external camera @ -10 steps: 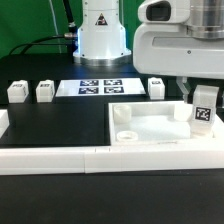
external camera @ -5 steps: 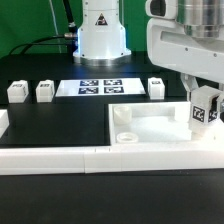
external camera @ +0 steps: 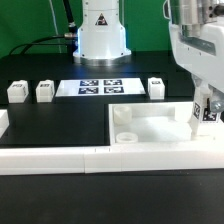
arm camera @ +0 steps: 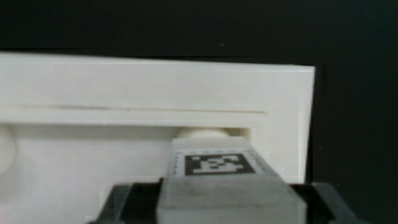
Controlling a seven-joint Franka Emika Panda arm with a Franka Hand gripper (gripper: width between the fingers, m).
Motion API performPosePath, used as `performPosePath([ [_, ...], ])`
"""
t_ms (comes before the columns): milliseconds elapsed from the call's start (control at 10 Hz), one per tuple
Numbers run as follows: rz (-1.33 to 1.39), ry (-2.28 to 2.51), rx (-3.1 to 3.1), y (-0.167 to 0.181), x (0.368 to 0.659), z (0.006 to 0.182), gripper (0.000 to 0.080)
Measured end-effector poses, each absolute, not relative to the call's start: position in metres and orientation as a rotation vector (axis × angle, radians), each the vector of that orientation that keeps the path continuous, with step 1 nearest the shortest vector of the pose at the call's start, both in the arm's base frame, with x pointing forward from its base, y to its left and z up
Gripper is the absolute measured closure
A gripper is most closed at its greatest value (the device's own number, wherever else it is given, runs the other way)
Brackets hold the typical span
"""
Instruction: Assemble square table
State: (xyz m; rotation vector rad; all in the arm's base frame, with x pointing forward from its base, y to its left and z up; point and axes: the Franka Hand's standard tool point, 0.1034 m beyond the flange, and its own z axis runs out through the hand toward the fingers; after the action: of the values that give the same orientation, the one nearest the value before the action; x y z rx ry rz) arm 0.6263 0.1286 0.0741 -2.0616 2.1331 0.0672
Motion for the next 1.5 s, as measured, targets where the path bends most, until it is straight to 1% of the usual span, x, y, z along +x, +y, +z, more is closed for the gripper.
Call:
performPosePath([
  [100,0.062,2.084,-2.110,0.129,0.626,0.074,0.0407],
  [200,0.054,2.012,-2.178,0.129,0.626,0.074,0.0237],
  [300,0.050,1.829,-2.341,0.128,0.624,0.072,0.0237],
  [400,0.085,1.598,-2.536,0.129,0.620,0.074,0.0165],
  [500,0.061,1.315,-2.695,0.127,0.622,0.077,0.0154],
  [600,0.057,1.263,-2.717,0.128,0.622,0.076,0.0154],
  [800,0.037,0.992,-2.828,0.127,0.621,0.076,0.0151],
  [1000,-0.042,0.498,-3.003,0.122,0.629,0.079,0.0151],
  [1100,-0.120,0.370,-3.020,0.123,0.635,0.078,0.0151],
  [1200,-0.117,0.369,-3.019,0.124,0.634,0.076,0.0151],
  [1300,-0.117,0.370,-3.019,0.123,0.634,0.076,0.0253],
  [1400,-0.118,0.371,-3.019,0.123,0.634,0.076,0.0388],
  [1500,-0.106,0.476,-3.002,0.121,0.633,0.076,0.0388],
])
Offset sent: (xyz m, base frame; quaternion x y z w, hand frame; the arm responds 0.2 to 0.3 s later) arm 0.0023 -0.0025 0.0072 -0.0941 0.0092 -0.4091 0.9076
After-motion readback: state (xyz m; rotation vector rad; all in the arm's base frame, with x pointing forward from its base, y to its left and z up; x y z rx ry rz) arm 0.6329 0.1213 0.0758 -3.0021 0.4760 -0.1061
